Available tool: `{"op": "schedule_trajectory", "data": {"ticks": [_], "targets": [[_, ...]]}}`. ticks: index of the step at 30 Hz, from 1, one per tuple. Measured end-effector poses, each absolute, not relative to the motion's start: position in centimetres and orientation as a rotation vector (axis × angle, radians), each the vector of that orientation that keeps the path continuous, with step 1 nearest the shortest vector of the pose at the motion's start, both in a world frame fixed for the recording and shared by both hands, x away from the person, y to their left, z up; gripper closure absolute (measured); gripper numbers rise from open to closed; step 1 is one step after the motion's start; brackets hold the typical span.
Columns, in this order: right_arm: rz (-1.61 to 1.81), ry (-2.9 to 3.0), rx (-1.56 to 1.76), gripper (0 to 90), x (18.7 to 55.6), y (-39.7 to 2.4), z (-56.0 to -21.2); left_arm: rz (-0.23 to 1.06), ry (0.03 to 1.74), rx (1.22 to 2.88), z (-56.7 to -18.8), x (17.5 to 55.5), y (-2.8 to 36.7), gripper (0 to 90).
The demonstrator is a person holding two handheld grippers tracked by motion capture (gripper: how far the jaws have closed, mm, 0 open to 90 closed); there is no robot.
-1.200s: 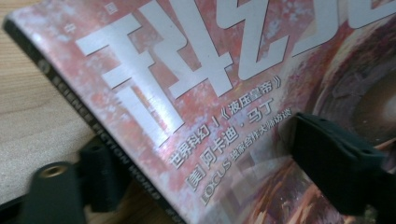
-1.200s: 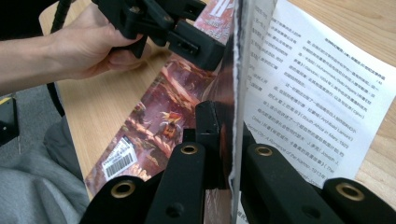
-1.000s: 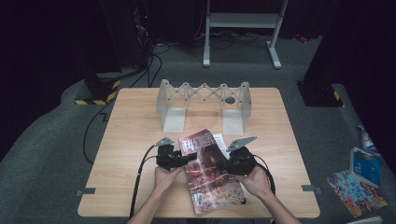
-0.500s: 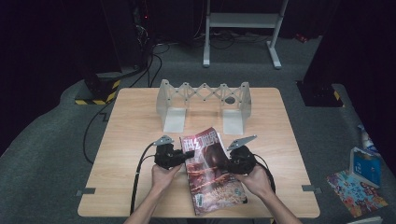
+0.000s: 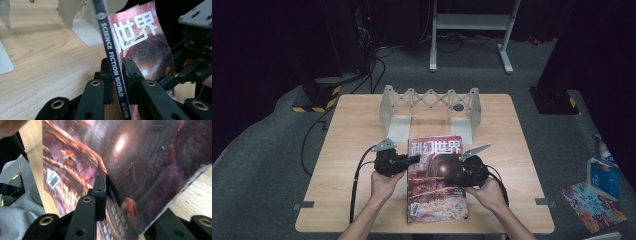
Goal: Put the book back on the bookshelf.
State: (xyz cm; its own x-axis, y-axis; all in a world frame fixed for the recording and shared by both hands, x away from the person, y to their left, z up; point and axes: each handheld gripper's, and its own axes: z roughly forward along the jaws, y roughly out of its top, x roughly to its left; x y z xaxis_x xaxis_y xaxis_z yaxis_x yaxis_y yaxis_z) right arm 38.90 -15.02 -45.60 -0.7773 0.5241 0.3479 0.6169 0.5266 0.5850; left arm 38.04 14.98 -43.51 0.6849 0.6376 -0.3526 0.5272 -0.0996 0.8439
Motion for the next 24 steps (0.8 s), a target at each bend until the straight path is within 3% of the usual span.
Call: {"op": "schedule_trajectory", "data": {"ticks": [19,24], "targets": [[-1.1,-2.618,-1.021,52.6,38.5,-15.6,-47.1,0.195,0.79,1.859,-39.4,36.9,13.9,84.3],[-1.106,-2.624,-1.045,55.7,38.1,-16.1,-47.7,0.231,0.76,1.871,-38.2,36.7,14.2,84.4]]}}
